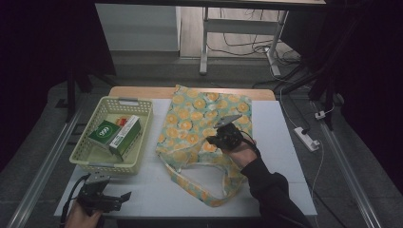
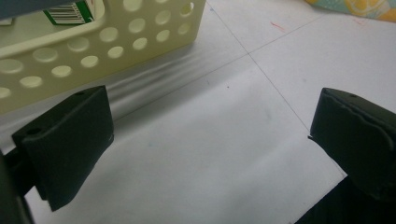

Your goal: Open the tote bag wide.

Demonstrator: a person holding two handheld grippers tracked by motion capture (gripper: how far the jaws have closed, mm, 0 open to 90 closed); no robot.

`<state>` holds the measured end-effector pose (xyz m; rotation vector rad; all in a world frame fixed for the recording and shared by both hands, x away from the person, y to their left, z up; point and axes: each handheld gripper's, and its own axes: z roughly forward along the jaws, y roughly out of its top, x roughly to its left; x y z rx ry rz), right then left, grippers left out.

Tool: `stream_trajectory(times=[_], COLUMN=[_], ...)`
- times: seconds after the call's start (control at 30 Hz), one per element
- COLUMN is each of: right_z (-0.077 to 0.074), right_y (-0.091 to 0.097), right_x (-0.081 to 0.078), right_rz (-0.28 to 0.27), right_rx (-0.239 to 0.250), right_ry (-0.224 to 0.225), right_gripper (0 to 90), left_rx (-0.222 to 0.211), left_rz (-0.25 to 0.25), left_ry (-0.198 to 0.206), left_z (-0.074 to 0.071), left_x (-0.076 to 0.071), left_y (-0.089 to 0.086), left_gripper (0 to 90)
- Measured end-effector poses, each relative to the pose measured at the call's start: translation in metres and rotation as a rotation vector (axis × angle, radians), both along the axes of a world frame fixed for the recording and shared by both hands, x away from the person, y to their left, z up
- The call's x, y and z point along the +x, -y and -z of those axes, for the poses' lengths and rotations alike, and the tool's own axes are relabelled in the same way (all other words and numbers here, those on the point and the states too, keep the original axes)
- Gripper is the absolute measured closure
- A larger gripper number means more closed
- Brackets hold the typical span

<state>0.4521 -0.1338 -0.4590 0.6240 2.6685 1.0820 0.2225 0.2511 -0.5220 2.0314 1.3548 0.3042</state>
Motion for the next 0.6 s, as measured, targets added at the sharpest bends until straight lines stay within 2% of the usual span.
stream_trajectory(times=[0.1, 0.2, 0.27, 0.3, 0.33, 0.37, 0.47, 0.6], right_z=[-0.010, -0.014, -0.017, -0.017, -0.017, -0.017, -0.016, -0.015], right_y=[0.001, 0.001, 0.002, 0.002, 0.002, 0.002, 0.004, 0.004], right_x=[0.016, 0.024, 0.037, 0.037, 0.046, 0.046, 0.060, 0.072], right_rz=[0.023, 0.026, 0.048, 0.048, 0.062, 0.062, 0.095, 0.126], right_rx=[0.000, -0.002, -0.004, -0.004, -0.007, -0.007, -0.009, -0.021], right_ry=[0.018, 0.033, 0.041, 0.041, 0.046, 0.046, 0.037, 0.035], right_gripper=[89.6, 89.6, 89.6, 89.6, 89.6, 89.6, 89.6, 89.6], left_rx=[-0.002, -0.001, -0.003, -0.003, -0.003, -0.004, -0.005, -0.008], left_rz=[-0.001, -0.001, -0.002, -0.002, -0.002, -0.003, -0.003, -0.005], left_ry=[-0.001, -0.001, -0.001, -0.001, -0.002, -0.003, -0.003, -0.004], left_z=[0.000, 0.000, 0.000, 0.000, 0.000, 0.000, 0.000, 0.000], left_x=[0.000, 0.000, 0.000, 0.000, 0.000, 0.000, 0.000, 0.000], left_y=[0.000, 0.000, 0.000, 0.000, 0.000, -0.001, -0.001, -0.001], left_gripper=[0.0, 0.0, 0.0, 0.0, 0.0, 0.0, 0.0, 0.0])
